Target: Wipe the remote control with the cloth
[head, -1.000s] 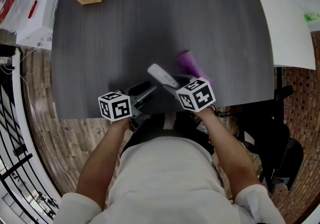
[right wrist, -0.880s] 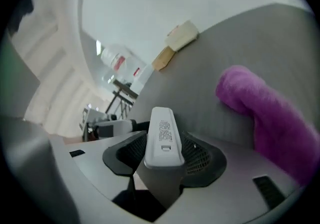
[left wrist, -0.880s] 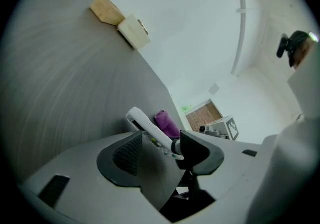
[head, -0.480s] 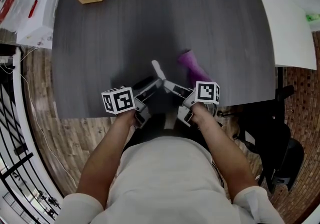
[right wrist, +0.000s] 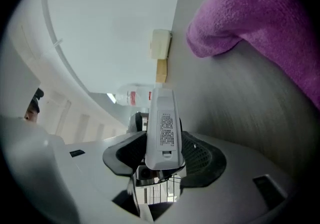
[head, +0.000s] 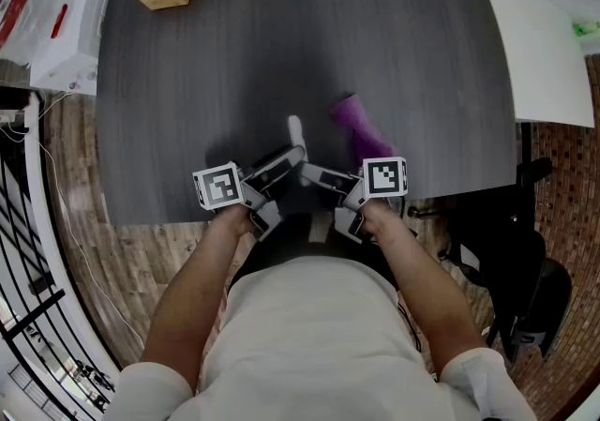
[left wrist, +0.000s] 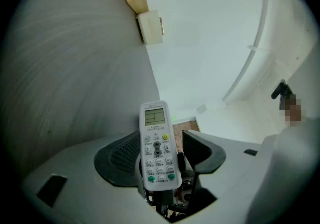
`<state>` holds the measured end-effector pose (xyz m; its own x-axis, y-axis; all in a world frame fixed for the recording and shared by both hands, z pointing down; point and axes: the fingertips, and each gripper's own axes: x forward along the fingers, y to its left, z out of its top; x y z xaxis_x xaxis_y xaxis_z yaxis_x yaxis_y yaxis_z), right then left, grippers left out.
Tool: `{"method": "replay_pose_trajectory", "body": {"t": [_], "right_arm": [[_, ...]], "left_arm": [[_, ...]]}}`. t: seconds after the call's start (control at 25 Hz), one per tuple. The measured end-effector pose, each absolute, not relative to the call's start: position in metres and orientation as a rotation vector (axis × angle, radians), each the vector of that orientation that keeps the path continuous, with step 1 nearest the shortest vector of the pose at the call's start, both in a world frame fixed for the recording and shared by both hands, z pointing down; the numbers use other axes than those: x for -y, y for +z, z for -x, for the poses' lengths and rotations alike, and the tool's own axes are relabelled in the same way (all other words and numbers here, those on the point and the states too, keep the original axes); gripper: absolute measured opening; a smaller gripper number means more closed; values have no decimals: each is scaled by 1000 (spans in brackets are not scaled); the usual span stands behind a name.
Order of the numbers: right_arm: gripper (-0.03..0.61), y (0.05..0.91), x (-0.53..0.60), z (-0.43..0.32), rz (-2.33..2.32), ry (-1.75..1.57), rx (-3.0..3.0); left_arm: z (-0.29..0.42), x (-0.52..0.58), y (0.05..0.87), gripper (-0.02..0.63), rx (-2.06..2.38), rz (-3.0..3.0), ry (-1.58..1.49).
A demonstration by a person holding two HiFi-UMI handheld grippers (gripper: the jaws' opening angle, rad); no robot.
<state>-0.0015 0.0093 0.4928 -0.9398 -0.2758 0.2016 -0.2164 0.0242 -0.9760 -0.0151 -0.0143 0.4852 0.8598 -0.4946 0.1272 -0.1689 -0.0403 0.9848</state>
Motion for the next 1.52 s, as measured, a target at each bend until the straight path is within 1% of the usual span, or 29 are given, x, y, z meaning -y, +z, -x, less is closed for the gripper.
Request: {"method": "replay_pose_trajectory", "body": {"t": [0.24,0.28,0.32,0.6,0.8,1.0,1.08,1.32,1.44,1.52], "right_arm": [[224,489,-21,10,438,-2113,-2264],[224,488,-22,11,419,-2102,-2290],[224,486,-23,12,400,-2088,-2317],[224,486,-32,14,332,-2043,-2432],[222,480,-37,20,294,-2046,-2477],[224,475,-26,20,400,-1932,-2557],[224,474,-18,14,503,-1870,-2592],[224,475,1,-20,890,-1681,-2711],[224,479,4,-33,1021,-1613,-2791],[224,483,5,-37,1069,-1598,-2816]], "left_arm": [[13,10,480,243,453,-1721,-249],[14,10,481,210,450,-1737,-237],[16,9,483,209,448,-1748,-226],[13,4,467,209,412,-1759,-237],[10,1,464,222,371,-1767,-238],[26,12,471,221,518,-1796,-181],[42,20,484,221,654,-1818,-62],[82,36,528,221,1023,-1858,560],[86,42,536,222,1115,-1875,744],[85,46,538,222,1155,-1873,793]]}}
